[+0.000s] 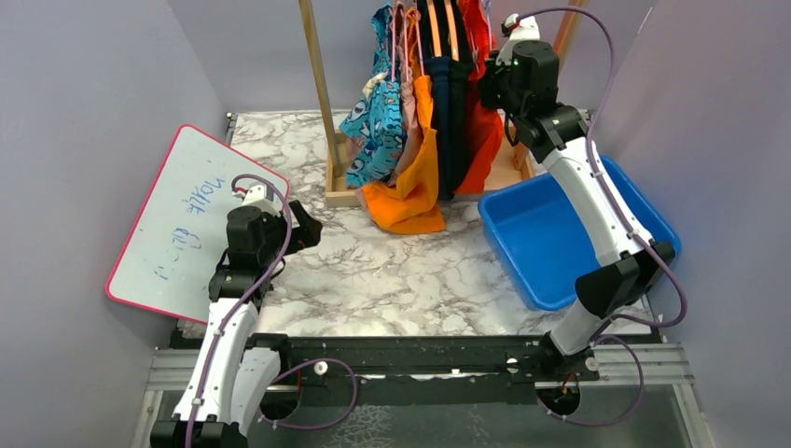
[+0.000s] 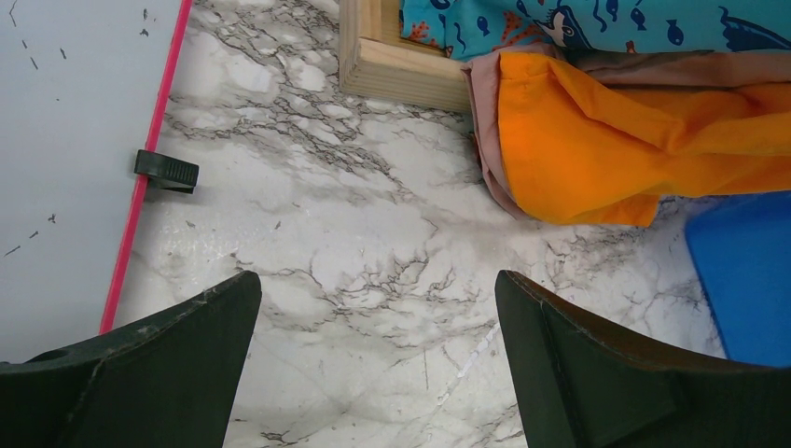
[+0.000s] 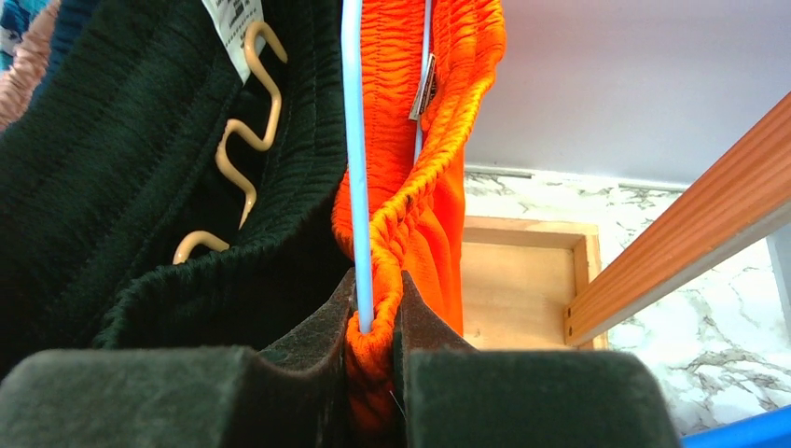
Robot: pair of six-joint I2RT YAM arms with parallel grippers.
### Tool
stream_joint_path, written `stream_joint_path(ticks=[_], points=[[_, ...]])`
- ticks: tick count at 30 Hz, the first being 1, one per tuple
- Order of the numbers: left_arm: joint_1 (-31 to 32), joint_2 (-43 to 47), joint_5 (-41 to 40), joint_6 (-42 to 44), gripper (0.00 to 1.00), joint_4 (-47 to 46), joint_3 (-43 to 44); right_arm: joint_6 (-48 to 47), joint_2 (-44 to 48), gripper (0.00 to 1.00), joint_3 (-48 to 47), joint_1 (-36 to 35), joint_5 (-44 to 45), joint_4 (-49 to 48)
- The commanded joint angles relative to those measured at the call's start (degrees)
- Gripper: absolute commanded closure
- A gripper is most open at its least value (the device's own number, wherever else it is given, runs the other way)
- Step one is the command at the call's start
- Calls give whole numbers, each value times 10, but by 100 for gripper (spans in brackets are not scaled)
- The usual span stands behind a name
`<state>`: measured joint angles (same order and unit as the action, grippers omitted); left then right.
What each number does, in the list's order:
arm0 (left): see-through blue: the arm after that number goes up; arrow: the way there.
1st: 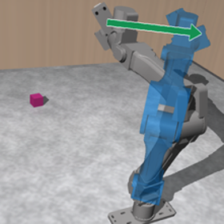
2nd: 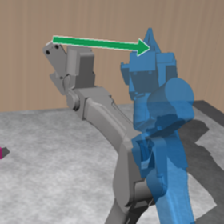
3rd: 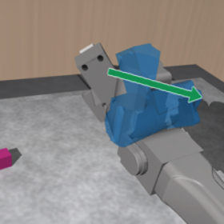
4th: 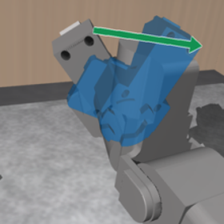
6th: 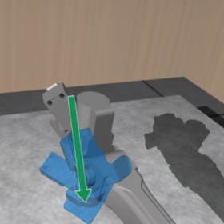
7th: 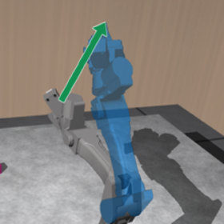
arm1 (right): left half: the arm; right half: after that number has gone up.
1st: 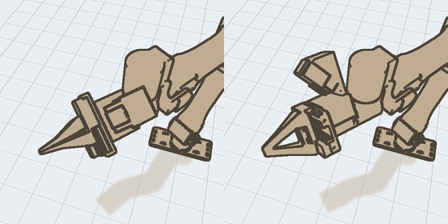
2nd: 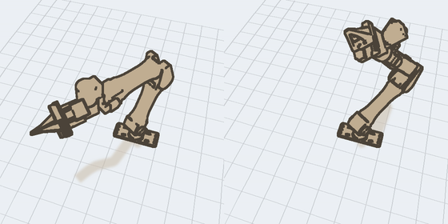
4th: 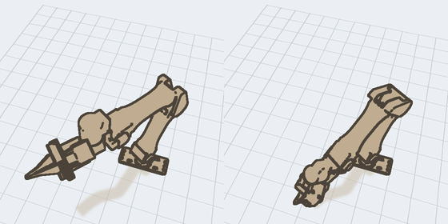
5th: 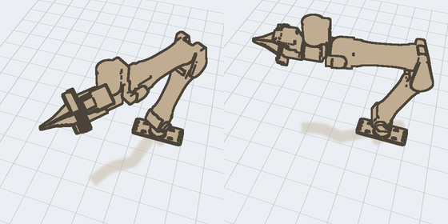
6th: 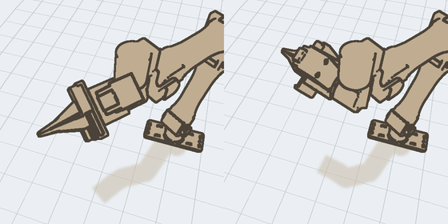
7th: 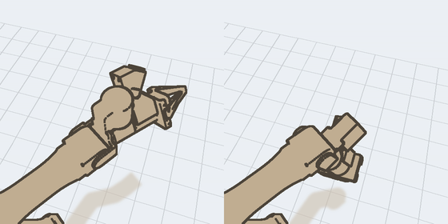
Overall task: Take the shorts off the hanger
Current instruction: Pick up the hanger from the clothes rod.
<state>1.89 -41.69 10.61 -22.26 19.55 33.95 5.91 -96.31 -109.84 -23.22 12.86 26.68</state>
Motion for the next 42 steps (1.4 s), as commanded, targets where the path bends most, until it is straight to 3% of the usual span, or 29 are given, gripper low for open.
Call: stream_joint_path(ticks=[1, 15, 42], points=[[1, 6, -6, -4, 1, 2, -4, 12, 34, 99, -5, 2, 19, -95], [0, 7, -2, -2, 1, 3, -3, 8, 108, 99, 99, 3, 2, -174], [0, 3, -1, -3, 1, 3, -3, 20, 141, 99, 52, 3, -59, -84]])
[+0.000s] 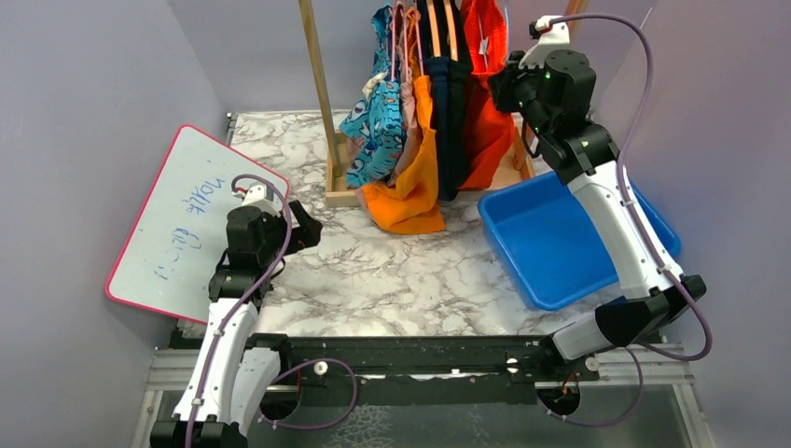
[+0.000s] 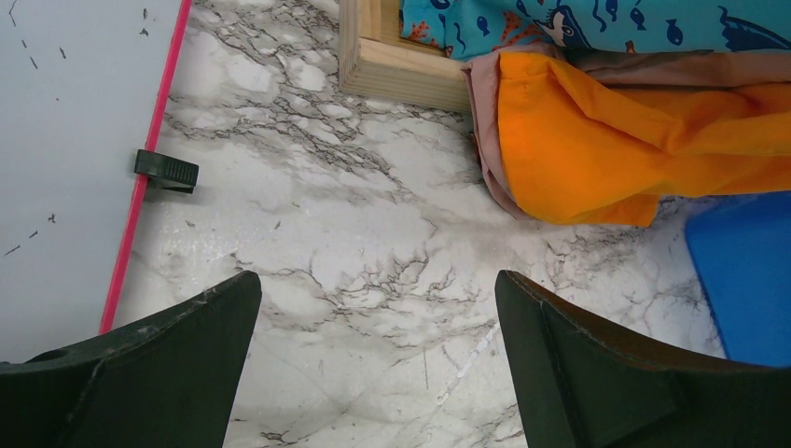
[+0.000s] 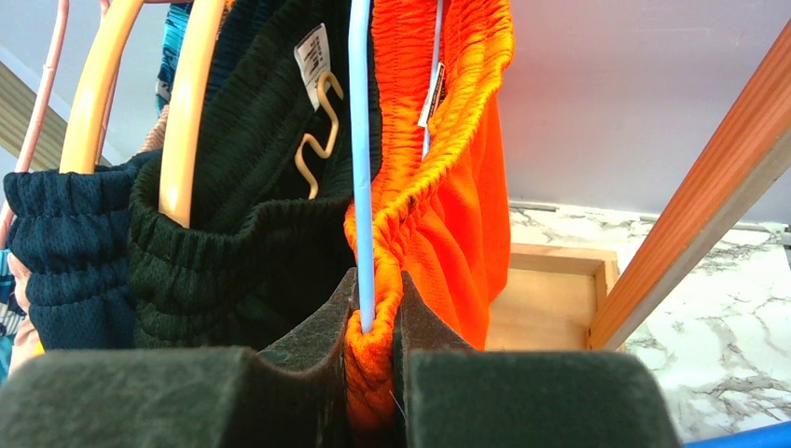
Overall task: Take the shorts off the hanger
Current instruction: Pick up the hanger from the clothes rod.
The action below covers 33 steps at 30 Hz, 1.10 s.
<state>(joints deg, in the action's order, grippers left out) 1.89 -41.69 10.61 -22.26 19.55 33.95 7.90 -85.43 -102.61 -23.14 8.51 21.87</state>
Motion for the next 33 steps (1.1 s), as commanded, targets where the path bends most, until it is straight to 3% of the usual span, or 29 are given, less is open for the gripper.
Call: stream_joint_path(ticks=[1, 14, 22, 33], points=[[0, 4, -1, -3, 1, 4, -3, 1, 39, 99, -11, 2, -17, -37], [1, 5, -1, -3, 1, 3, -3, 54, 170, 99, 151, 2, -82, 22], [1, 6, -2, -3, 1, 5, -2, 89, 288, 99, 262, 1, -229, 69], [0, 13, -7, -4, 1, 7, -2, 166, 398, 99, 312, 1, -374, 110]])
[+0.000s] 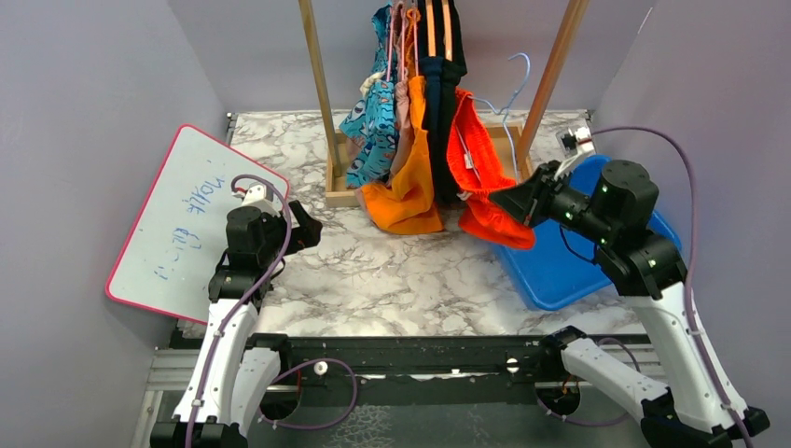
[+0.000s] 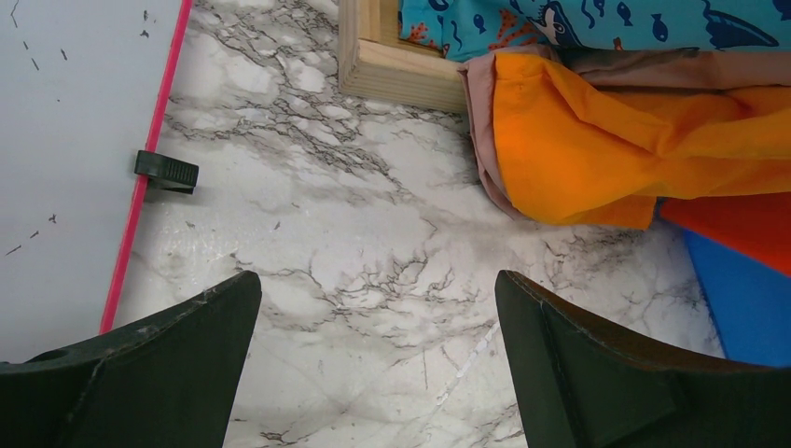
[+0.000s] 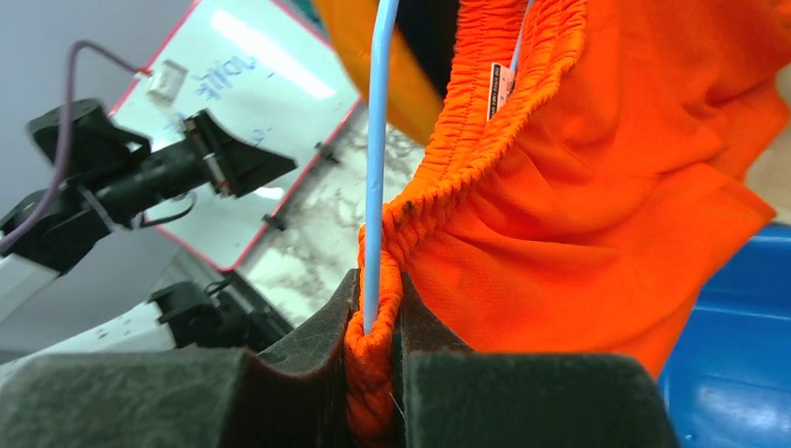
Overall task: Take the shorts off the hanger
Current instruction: Pick up the hanger from the clothes rod.
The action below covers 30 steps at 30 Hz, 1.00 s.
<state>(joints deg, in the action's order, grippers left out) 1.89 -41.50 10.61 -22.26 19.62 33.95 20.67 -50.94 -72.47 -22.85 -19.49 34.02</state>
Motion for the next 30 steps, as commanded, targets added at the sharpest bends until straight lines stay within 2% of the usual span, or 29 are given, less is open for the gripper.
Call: stream_joint_path(ticks=[1, 8, 11, 17, 22, 28, 30], points=[[1, 11, -7, -4, 1, 7, -2, 40, 64, 99, 10, -1, -93, 2], [0, 15, -9, -5, 1, 7, -1, 56, 146, 99, 22, -1, -64, 100], [1, 16, -10, -5, 1, 9, 0, 53, 174, 99, 39, -1, -113, 116], [0, 21, -12, -5, 1, 10, 1, 42, 183, 99, 72, -2, -274, 126], [1, 31, -22, -4, 1, 14, 1, 45, 213, 99, 71, -1, -284, 139], [0, 61, -40, -6, 1, 18, 1, 74, 246, 99, 123, -1, -385, 94], [0, 77, -53, -10, 1, 20, 1, 81, 247, 99, 130, -1, -370, 83]])
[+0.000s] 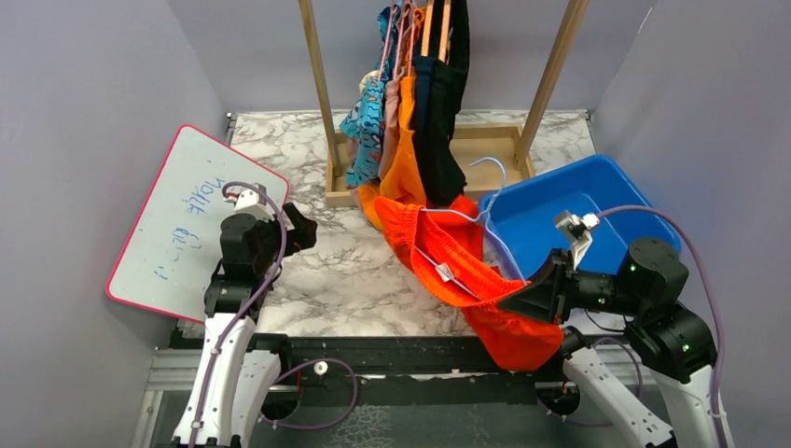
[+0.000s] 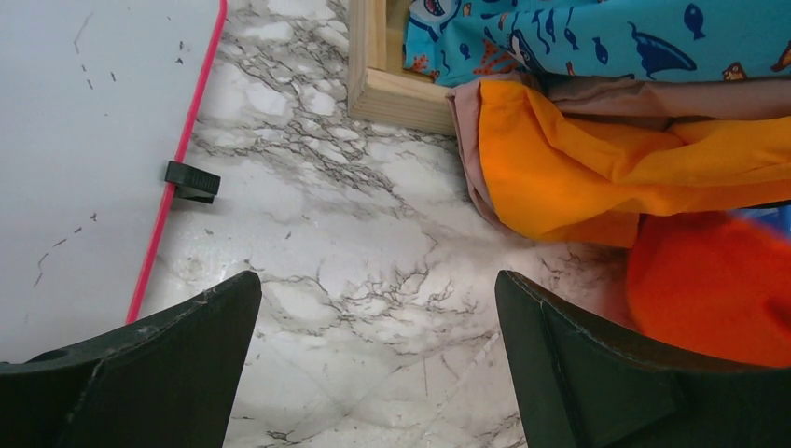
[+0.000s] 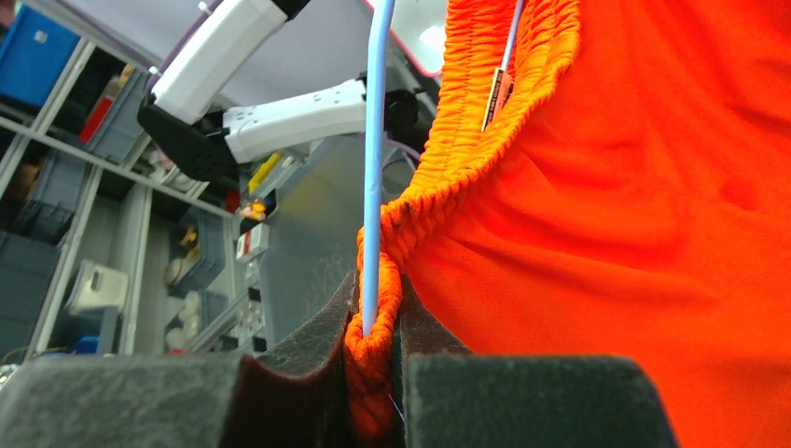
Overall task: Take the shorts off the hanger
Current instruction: Pick up the hanger from the clothes rod.
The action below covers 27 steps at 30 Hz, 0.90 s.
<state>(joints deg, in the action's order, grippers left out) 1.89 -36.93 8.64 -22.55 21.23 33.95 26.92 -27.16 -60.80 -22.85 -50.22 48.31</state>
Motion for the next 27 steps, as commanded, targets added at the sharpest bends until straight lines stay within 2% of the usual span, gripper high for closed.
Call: stream_joint_path(ticks=[1, 10, 14, 19, 23, 27], points=[[0, 42, -41, -9, 1, 5, 0, 14, 4, 99, 16, -1, -53, -65], [1, 120, -105, -17, 1, 15, -3, -35, -122, 99, 38, -1, -25, -124], [0, 116, -89, -15, 1, 13, 2, -60, -181, 99, 33, -2, -34, -128], [-5, 115, -57, -4, 1, 5, 5, -79, -202, 99, 38, -10, -22, -120], [-9, 115, -22, 3, 1, -12, -2, -82, -223, 99, 56, -60, 22, -132], [-9, 114, -7, 10, 1, -15, 1, -74, -259, 99, 46, -140, 82, -152]])
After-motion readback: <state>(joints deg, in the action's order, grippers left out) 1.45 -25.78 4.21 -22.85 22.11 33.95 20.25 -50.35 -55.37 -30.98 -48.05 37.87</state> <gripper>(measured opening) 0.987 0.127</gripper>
